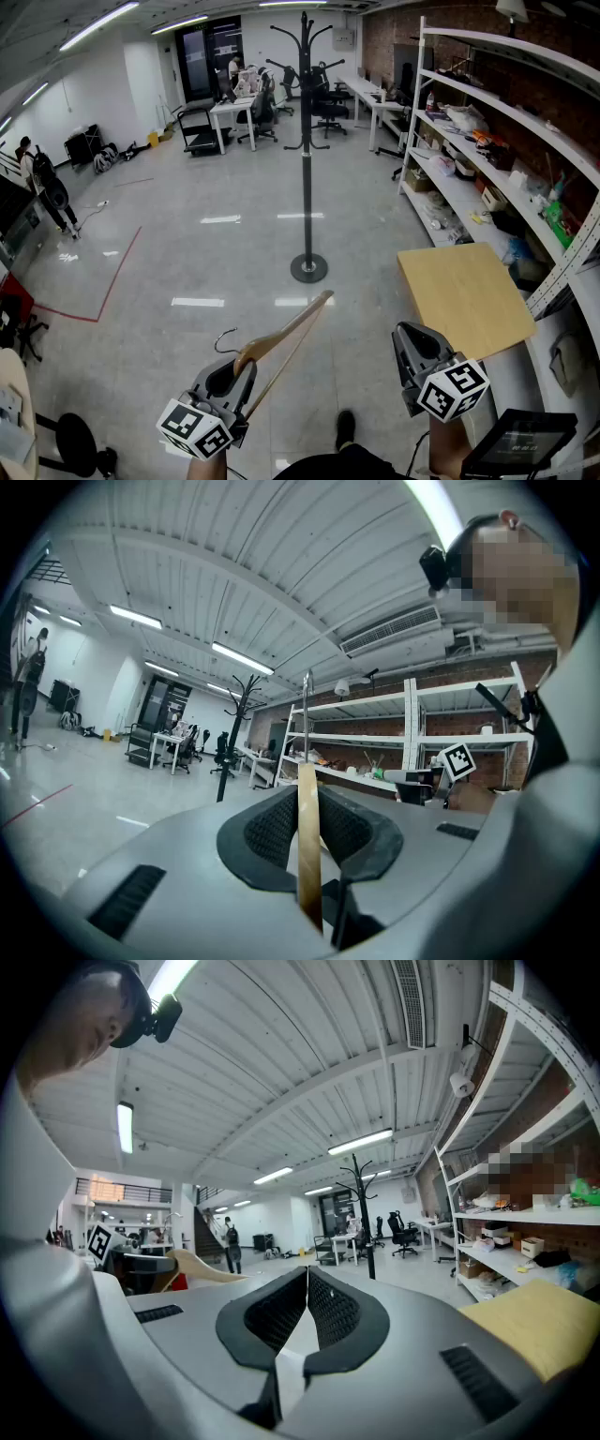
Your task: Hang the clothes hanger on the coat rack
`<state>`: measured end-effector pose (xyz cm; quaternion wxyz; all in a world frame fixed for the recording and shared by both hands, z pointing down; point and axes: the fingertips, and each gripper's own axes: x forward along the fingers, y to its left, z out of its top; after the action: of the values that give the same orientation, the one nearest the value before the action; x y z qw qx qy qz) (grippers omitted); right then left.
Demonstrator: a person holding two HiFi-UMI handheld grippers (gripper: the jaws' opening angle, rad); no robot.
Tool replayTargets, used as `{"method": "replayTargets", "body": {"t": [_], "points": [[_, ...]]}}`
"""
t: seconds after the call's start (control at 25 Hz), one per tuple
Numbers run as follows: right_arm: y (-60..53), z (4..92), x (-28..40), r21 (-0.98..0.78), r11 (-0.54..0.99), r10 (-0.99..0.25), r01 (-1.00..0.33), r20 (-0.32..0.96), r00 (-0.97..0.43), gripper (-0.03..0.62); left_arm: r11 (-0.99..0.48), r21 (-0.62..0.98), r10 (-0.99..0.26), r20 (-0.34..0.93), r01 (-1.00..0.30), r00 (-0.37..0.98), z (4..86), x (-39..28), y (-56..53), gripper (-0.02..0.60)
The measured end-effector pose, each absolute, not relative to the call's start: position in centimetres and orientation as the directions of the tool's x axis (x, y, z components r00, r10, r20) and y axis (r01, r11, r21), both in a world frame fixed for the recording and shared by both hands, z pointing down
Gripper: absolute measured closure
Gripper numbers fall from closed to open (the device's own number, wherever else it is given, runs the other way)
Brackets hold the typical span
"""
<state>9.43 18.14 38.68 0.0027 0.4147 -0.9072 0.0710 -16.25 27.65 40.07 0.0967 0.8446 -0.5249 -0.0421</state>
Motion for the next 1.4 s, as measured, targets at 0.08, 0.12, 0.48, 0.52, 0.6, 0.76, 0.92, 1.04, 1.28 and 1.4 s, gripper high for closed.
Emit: {"method": "replayTargets", "body": {"t": [0.08,0.12,0.48,0.52,0.6,0.76,0.92,1.04,1.28,1.4], "points": [[16.1,38.7,10.0,-0.128,0.654,-0.746,-0.745,0.055,-0.664,0.586,-0.434,0.200,-0.893,0.033,-0.878,0.449,39.9,-15.4,25.9,0.531],[15.0,38.7,10.2,-0.129,0.658,-0.743,-0.742,0.051,-0.668,0.587,-0.434,0.197,-0.893,0.034,-0.879,0.449,39.8,-15.1,24.9,0.530],[4.7,37.6,13.4,-0.134,0.683,-0.721,-0.718,0.028,-0.692,0.586,-0.413,0.197,-0.905,0.024,-0.889,0.425,38.4,-12.3,14.5,0.530],[3.7,37.6,13.8,-0.139,0.684,-0.721,-0.717,0.026,-0.693,0.586,-0.411,0.195,-0.905,0.024,-0.890,0.424,38.3,-12.0,13.5,0.530],[1.9,37.7,14.3,-0.151,0.687,-0.717,-0.711,0.020,-0.697,0.586,-0.413,0.186,-0.906,0.020,-0.891,0.424,38.1,-11.3,11.5,0.531],[-1.3,38.3,14.8,-0.148,0.695,-0.708,-0.704,0.031,-0.705,0.586,-0.423,0.188,-0.902,0.010,-0.886,0.433,38.0,-10.1,8.1,0.531],[-3.5,38.9,14.6,-0.162,0.703,-0.697,-0.693,0.039,-0.716,0.586,-0.434,0.180,-0.895,0.029,-0.883,0.446,38.1,-9.7,5.7,0.531],[-5.8,39.3,14.3,-0.175,0.695,-0.703,-0.698,0.042,-0.710,0.586,-0.435,0.188,-0.894,0.032,-0.881,0.448,38.6,-10.3,3.4,0.531],[-11.6,39.9,13.5,-0.166,0.673,-0.723,-0.720,0.057,-0.689,0.586,-0.462,0.193,-0.879,0.036,-0.866,0.476,39.4,-11.5,-2.6,0.531],[-14.3,39.6,11.8,-0.150,0.673,-0.725,-0.724,0.059,-0.686,0.586,-0.478,0.185,-0.871,0.027,-0.858,0.491,39.2,-12.9,-5.5,0.531]]}}
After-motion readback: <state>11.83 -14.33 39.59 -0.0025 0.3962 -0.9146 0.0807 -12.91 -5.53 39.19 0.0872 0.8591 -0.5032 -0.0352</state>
